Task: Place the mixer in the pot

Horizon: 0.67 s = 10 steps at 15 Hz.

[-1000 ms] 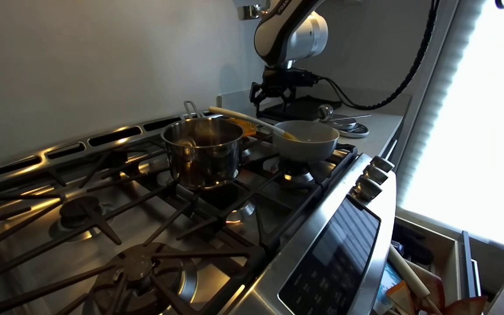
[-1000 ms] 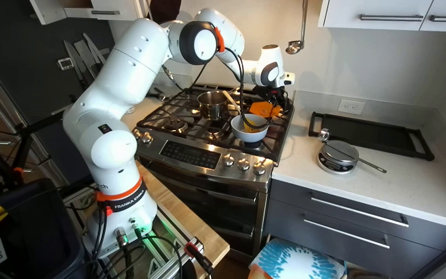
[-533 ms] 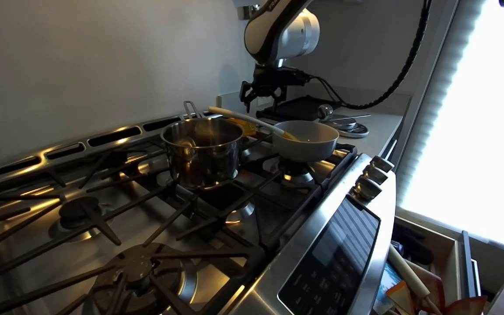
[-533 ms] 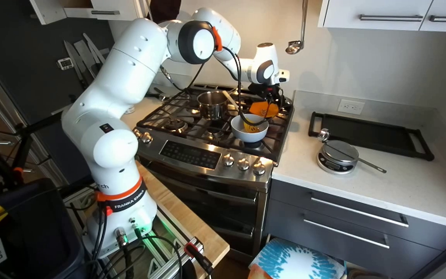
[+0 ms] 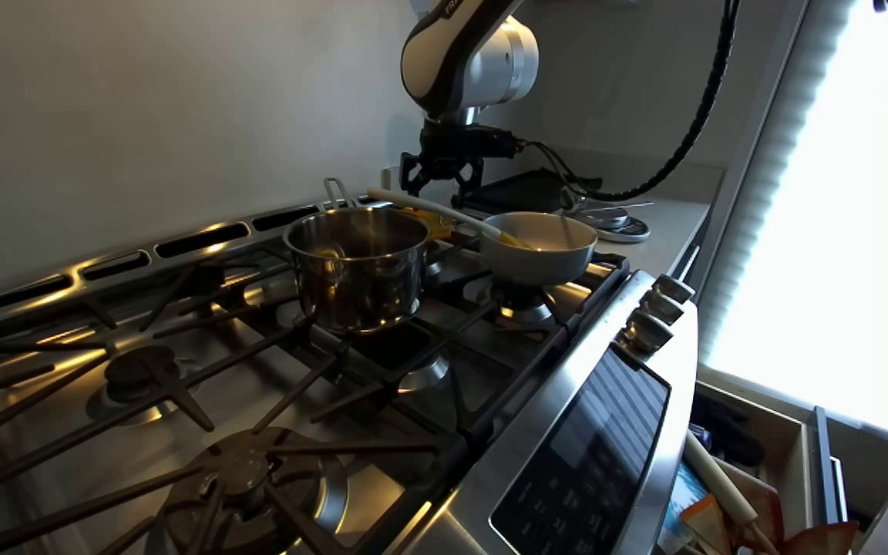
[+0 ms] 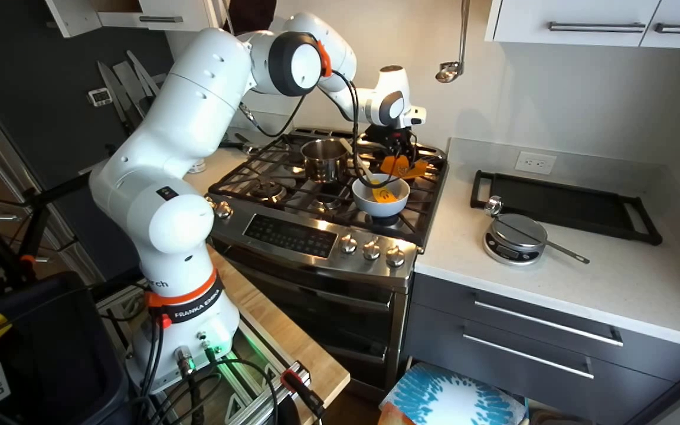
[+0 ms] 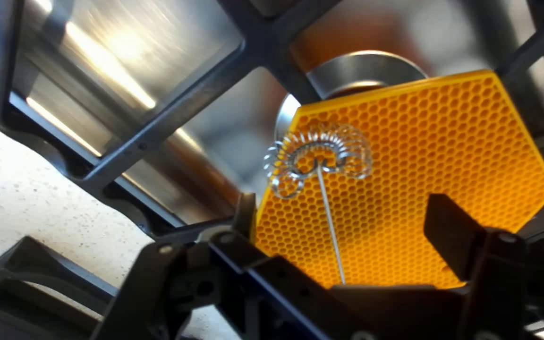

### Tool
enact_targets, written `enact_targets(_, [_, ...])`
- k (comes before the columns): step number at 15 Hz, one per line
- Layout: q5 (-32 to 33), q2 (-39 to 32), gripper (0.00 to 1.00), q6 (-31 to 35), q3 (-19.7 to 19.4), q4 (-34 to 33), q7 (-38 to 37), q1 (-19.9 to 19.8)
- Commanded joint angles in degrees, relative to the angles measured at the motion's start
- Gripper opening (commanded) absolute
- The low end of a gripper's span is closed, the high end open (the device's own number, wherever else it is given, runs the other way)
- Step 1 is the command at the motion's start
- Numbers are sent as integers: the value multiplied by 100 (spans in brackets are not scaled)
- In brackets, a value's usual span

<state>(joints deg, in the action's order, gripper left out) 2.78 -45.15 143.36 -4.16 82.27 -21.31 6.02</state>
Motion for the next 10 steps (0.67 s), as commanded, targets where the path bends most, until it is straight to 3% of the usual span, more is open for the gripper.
enact_targets(1, [-113,-178,83,-82,-99,-125,-17,-23])
enact_targets(3, [-188,-300,67,-3,-3,-221,154,-118])
enact_targets(4, [-208,-377,70,92,55,-292,287,-163])
enact_targets(5, [-195,-451,64,103,45,-374,318,-153])
enact_targets(10, [-187,-618,23,127,59,-589,506,-141])
